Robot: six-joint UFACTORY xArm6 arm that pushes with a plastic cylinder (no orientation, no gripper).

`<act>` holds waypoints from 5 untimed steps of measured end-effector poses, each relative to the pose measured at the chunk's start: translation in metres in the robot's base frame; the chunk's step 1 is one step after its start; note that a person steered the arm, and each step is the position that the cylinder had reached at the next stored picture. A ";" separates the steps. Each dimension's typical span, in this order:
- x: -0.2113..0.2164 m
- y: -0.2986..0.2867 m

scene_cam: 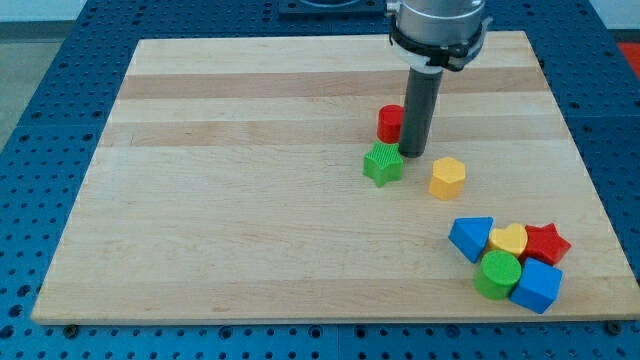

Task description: Move the hexagon in between the red circle and green star

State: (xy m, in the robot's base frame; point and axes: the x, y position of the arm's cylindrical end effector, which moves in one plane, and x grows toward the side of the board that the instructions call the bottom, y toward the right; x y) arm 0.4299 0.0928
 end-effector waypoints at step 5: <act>0.101 -0.080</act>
State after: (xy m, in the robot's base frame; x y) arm 0.5308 0.0128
